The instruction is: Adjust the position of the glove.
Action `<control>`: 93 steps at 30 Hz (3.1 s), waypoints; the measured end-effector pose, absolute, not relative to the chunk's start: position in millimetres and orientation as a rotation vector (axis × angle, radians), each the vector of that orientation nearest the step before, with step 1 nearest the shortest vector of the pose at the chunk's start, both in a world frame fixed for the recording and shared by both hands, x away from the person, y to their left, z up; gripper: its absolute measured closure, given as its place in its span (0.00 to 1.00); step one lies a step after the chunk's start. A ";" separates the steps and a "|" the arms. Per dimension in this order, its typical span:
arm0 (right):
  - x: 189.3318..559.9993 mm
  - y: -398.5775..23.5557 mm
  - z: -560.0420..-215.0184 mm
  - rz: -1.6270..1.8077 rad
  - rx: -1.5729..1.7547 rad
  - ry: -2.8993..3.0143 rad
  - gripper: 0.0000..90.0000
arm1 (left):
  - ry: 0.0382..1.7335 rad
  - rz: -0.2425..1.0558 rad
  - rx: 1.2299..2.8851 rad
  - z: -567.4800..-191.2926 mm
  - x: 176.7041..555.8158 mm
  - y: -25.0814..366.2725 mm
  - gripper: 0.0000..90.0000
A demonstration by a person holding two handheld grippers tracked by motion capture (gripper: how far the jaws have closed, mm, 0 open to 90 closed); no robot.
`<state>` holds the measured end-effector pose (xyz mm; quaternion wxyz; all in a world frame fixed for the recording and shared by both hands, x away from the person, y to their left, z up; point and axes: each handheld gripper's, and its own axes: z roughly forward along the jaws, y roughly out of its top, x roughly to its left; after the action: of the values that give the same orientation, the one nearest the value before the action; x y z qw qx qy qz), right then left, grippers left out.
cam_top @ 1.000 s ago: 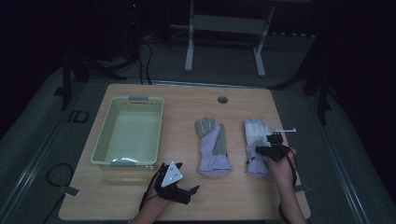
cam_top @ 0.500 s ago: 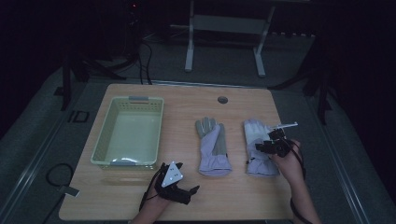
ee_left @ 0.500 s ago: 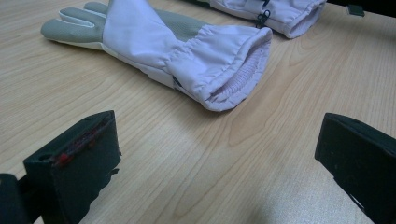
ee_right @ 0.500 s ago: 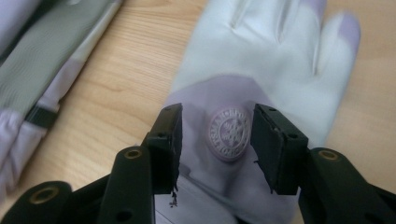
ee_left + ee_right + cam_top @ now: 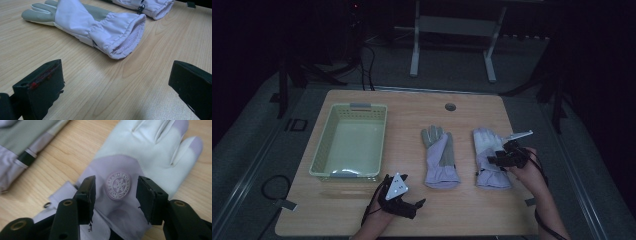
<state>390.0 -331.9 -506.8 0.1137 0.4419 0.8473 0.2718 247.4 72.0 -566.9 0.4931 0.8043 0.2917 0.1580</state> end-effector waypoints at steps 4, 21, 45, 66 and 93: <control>393.6 -331.3 -521.4 0.758 1.299 2.492 0.56 | 0.707 0.386 1.951 -567.0 247.2 72.0 0.00; 391.1 -320.4 -512.0 0.689 1.448 2.484 0.89 | 0.707 0.386 1.951 -567.0 247.0 71.9 0.00; 380.6 -268.7 -407.2 0.740 1.411 2.336 0.90 | 0.710 0.382 1.952 -566.9 247.4 72.0 0.00; 369.2 -149.3 -409.5 0.701 1.375 2.437 0.90 | 0.701 0.385 1.949 -566.8 246.5 72.2 0.00; 393.4 -124.9 -478.8 0.520 1.431 2.537 0.86 | 0.693 0.385 1.965 -566.8 245.9 71.3 0.00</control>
<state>393.4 -124.9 -478.8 0.0913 0.4816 0.8539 0.1750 245.9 71.3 -566.8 0.4894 0.8087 0.2853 0.1586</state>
